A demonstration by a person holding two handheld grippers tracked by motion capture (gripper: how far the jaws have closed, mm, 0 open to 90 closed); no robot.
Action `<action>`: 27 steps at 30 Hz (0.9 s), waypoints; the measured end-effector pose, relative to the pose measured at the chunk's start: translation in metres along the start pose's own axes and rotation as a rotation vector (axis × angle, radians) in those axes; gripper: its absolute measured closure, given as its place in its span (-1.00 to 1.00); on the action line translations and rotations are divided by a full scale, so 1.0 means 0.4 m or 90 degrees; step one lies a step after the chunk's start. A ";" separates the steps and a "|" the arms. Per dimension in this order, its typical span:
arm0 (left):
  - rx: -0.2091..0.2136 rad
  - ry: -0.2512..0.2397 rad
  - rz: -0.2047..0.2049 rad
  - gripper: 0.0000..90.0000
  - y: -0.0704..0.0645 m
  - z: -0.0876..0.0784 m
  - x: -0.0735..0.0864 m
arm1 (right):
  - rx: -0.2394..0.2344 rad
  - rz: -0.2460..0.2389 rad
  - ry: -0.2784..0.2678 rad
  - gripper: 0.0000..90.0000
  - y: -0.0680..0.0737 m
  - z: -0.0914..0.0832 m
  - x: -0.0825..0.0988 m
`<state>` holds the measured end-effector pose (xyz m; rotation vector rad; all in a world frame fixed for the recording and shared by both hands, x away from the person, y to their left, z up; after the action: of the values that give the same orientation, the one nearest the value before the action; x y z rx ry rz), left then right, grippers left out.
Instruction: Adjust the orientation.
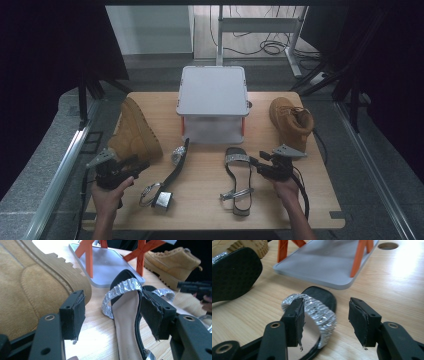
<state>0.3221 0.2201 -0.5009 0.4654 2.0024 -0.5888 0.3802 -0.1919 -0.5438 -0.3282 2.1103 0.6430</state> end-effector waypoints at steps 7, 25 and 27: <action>0.005 0.010 0.009 -0.17 -0.010 0.009 -0.003 | -0.024 0.011 0.002 0.02 -0.005 -0.013 -0.001; -0.002 0.010 0.012 0.20 -0.007 -0.024 -0.001 | 0.000 0.000 0.003 -0.01 0.000 -0.023 0.000; 0.002 0.005 0.015 0.30 -0.014 -0.034 -0.008 | 0.002 -0.001 0.002 -0.02 0.002 -0.026 0.000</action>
<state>0.3109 0.2233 -0.4911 0.4931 2.0005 -0.5767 0.3728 -0.1972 -0.5385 -0.3290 2.1133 0.6379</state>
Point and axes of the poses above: each handheld gripper's, and its own axes: z roughly forward along the jaws, x roughly out of its underside, y roughly to its left, the point moved 8 cm from there along z, roughly forward along the jaws, and after that the axes turned 9 degrees about z, right-handed, at the moved point
